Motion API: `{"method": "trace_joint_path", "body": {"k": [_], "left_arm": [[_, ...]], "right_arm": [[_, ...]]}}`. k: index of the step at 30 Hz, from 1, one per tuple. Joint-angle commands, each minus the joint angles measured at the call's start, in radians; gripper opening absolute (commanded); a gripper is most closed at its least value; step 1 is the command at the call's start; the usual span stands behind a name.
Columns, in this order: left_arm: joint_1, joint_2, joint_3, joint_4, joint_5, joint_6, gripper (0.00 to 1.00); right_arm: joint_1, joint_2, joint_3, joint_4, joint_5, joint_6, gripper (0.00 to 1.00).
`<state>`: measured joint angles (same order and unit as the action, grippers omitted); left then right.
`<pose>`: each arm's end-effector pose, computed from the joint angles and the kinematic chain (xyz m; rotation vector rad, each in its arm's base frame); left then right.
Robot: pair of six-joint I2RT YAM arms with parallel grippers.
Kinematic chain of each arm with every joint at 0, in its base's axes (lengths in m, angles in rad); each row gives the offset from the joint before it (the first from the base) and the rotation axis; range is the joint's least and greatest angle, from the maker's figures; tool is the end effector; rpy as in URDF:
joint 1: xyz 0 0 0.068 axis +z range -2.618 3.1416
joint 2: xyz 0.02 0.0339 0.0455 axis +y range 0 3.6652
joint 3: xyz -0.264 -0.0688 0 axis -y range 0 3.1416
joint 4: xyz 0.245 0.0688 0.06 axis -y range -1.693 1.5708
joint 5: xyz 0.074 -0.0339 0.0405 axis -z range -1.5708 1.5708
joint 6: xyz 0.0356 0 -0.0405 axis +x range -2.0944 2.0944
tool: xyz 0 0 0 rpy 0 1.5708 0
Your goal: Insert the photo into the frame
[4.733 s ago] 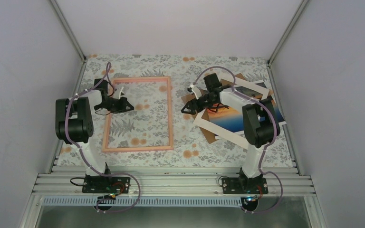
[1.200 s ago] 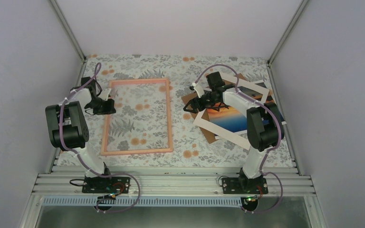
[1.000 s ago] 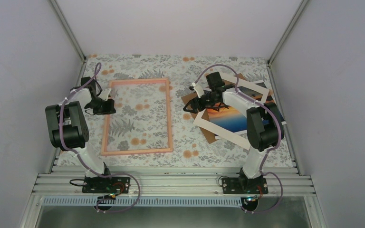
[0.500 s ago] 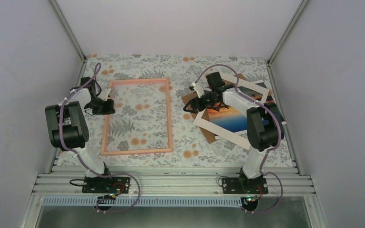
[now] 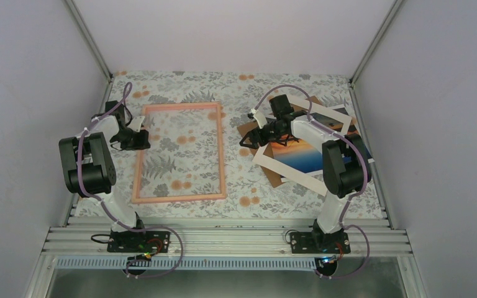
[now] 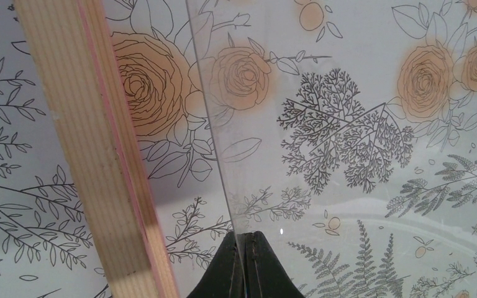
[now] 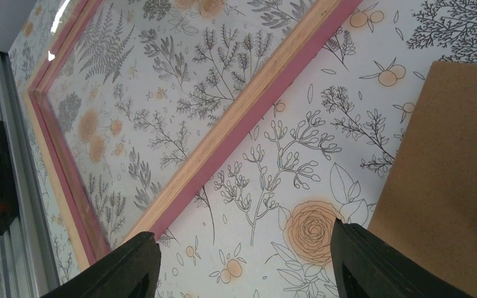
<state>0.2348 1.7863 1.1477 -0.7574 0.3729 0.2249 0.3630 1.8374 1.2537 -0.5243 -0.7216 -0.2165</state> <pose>0.3216 0.0636 0.1680 0.0330 2.8516 -0.4668 0.3394 0.1541 0.1931 -0.9499 2.3892 1.0079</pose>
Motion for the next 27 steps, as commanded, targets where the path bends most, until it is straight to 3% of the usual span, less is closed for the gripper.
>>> {"method": "trace_joint_path", "body": {"k": [1,27], "left_arm": [[0.009,-0.033,-0.011,-0.009,-0.022,0.016,0.02],[0.009,-0.029,-0.027,-0.005,-0.031,0.018,0.02]], "right_arm": [[-0.010,-0.034,-0.010,0.014,-0.013,-0.014,0.69],[-0.011,-0.037,-0.018,0.019,-0.015,-0.011,0.69]]}}
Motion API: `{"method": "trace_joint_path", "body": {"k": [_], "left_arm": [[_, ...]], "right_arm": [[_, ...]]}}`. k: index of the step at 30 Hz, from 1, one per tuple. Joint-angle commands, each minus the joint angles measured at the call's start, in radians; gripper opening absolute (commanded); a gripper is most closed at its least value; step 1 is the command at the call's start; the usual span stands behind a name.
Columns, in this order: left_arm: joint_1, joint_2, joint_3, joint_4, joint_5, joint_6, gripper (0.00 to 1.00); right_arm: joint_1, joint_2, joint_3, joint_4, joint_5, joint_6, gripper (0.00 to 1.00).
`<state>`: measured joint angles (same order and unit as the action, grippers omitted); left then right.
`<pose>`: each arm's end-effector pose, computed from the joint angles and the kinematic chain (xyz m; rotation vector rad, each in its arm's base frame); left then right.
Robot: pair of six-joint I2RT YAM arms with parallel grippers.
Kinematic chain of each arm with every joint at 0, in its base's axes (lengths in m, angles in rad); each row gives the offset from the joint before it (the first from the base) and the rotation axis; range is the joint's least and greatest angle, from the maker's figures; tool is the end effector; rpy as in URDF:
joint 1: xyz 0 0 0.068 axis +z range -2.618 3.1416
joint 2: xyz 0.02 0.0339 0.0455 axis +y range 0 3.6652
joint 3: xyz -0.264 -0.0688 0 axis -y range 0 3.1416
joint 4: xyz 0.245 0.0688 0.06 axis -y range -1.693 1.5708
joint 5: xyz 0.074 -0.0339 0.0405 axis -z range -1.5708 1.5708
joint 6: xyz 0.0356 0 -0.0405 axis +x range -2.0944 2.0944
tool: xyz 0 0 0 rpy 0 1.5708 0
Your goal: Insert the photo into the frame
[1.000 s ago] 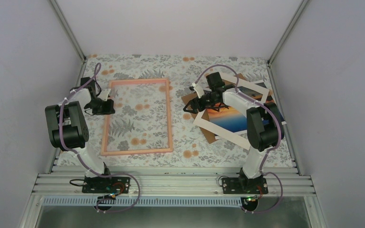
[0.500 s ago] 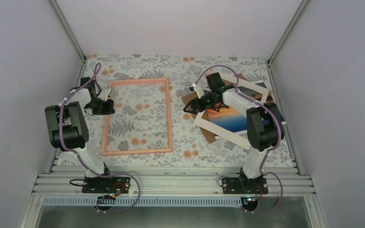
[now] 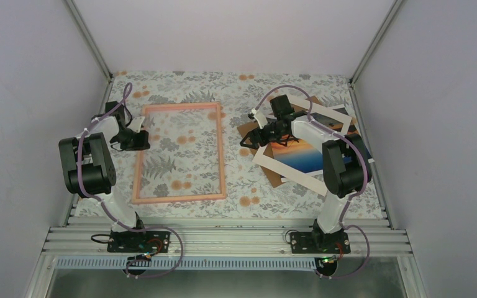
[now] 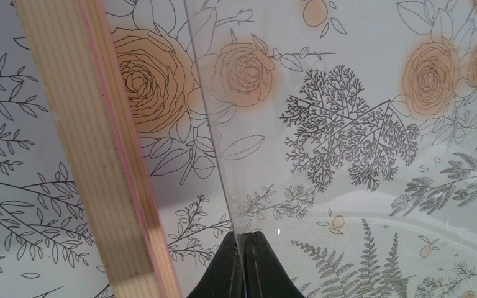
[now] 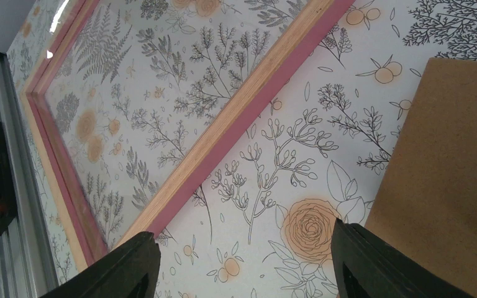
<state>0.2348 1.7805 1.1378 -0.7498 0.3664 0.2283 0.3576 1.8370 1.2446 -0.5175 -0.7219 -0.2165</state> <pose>0.3201 0.0635 0.1674 0.0379 2.8508 -0.4556 0.3393 0.1519 0.1910 -0.9427 2.3923 1.0068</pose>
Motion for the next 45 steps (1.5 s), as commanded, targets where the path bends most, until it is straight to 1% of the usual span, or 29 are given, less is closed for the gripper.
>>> {"method": "trace_joint_path", "body": {"k": [1,37,45], "left_arm": [[0.009,-0.025,-0.017,-0.011,-0.025,0.013,0.02],[0.014,-0.029,-0.045,0.002,-0.051,0.002,0.02],[0.014,-0.042,-0.046,0.010,-0.070,0.002,0.04]], "right_arm": [[-0.006,-0.037,-0.008,0.013,-0.014,-0.011,0.69],[-0.008,-0.043,-0.011,0.014,-0.015,-0.009,0.69],[-0.008,-0.038,-0.008,0.014,-0.018,-0.009,0.70]]}}
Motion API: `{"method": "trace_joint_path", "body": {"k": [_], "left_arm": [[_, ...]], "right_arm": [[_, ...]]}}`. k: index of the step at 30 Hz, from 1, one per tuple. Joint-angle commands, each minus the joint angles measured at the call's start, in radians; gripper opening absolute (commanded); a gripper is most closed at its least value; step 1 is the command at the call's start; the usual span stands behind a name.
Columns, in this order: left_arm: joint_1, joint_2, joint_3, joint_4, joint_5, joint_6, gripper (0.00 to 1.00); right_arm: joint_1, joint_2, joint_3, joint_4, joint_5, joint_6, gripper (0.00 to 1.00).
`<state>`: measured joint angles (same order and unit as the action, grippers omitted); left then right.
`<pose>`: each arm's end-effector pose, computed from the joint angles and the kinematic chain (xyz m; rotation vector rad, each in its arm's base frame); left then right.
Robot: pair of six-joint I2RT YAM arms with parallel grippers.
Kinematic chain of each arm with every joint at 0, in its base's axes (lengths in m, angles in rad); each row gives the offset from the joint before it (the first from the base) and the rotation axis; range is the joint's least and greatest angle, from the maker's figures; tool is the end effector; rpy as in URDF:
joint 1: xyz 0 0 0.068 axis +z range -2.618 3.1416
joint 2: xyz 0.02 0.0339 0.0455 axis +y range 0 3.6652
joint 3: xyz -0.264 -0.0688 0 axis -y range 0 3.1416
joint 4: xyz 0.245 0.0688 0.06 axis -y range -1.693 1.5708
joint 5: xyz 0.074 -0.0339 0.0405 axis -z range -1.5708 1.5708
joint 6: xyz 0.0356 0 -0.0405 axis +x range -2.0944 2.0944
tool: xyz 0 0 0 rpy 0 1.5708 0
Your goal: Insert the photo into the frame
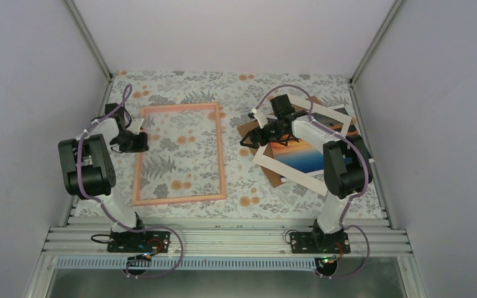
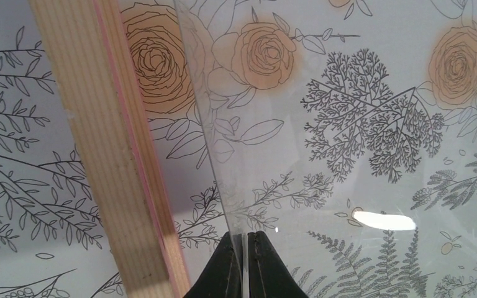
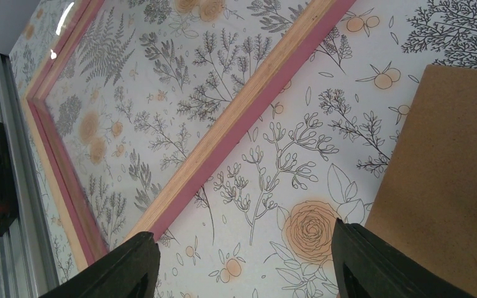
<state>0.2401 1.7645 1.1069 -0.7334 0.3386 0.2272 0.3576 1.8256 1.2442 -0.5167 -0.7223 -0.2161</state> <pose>0.3143 0.0648 0.1645 0.0256 2.8609 -0.4160 0.3384 0.1516 0.1949 -0.9441 2.3804 1.0043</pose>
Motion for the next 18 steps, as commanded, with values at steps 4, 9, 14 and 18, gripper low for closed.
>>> {"method": "trace_joint_path", "body": {"k": [4,9,14,18], "left_arm": [[0.008,-0.028,-0.014,-0.005,-0.048,0.005,0.05],[0.008,-0.023,-0.009,-0.010,-0.047,0.005,0.15],[0.007,-0.033,-0.008,-0.013,-0.046,0.001,0.33],[0.001,-0.081,0.000,-0.015,-0.064,0.006,0.42]], "right_arm": [[-0.008,-0.025,-0.006,0.012,-0.019,-0.009,0.69],[-0.007,-0.023,-0.005,0.011,-0.020,-0.009,0.70],[-0.008,-0.023,-0.006,0.012,-0.020,-0.009,0.70],[-0.008,-0.026,-0.008,0.012,-0.019,-0.009,0.70]]}}
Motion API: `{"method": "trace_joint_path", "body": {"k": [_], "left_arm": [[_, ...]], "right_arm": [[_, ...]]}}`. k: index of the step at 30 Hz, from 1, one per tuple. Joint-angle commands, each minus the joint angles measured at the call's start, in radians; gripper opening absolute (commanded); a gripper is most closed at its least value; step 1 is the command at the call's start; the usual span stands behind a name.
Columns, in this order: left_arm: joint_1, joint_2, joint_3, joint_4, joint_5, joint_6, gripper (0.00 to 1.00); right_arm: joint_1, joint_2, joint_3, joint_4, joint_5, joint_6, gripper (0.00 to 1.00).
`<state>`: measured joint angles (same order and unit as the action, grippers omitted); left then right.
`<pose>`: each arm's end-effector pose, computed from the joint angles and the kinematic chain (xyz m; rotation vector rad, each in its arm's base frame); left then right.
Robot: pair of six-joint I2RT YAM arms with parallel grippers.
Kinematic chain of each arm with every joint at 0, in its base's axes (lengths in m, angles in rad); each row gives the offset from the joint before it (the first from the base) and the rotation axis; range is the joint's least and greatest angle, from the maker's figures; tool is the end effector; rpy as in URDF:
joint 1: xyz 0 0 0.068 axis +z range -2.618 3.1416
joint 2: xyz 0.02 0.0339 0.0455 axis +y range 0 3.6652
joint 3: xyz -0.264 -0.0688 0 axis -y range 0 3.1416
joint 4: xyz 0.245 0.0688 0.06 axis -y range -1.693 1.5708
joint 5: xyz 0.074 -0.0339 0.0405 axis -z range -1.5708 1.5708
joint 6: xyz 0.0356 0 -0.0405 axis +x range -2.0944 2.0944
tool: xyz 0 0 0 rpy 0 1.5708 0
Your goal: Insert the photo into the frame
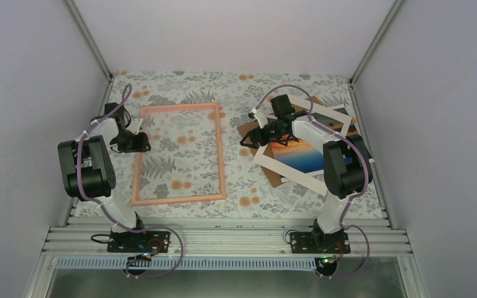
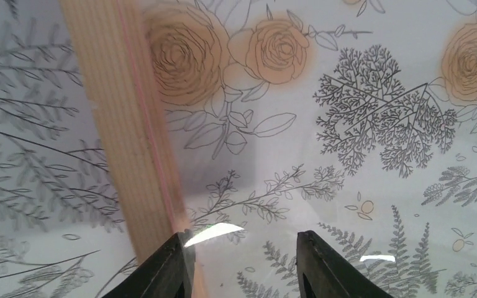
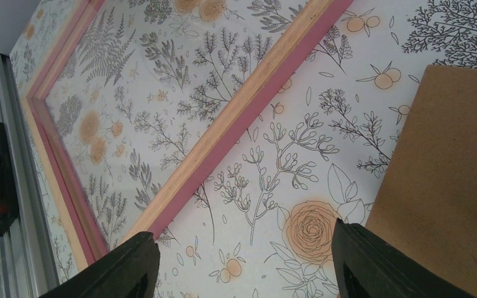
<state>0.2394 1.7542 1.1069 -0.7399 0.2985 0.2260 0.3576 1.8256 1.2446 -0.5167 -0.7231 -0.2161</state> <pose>0.3129 0.0656 0.1670 0.0205 2.8738 -0.3594 0.3385 0.1516 0.1950 -0.9443 2.3796 1.0052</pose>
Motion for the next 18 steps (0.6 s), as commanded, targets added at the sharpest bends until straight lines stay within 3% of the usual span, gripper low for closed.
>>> {"method": "trace_joint_path", "body": {"k": [1,3,6,18], "left_arm": [[0.002,-0.086,0.001,-0.008,-0.042,0.009,0.43],[-0.001,-0.116,0.002,-0.009,-0.074,0.012,0.45],[-0.005,-0.145,-0.001,-0.012,-0.123,0.019,0.62],[0.045,-0.164,-0.033,0.029,-0.222,0.076,0.57]], "right_arm": [[-0.008,-0.026,-0.009,0.012,-0.019,-0.009,0.70],[-0.008,-0.023,-0.008,0.015,-0.019,-0.009,0.70],[-0.007,-0.020,-0.006,0.014,-0.021,-0.008,0.70],[-0.008,-0.049,-0.021,0.015,-0.022,-0.017,0.70]]}}
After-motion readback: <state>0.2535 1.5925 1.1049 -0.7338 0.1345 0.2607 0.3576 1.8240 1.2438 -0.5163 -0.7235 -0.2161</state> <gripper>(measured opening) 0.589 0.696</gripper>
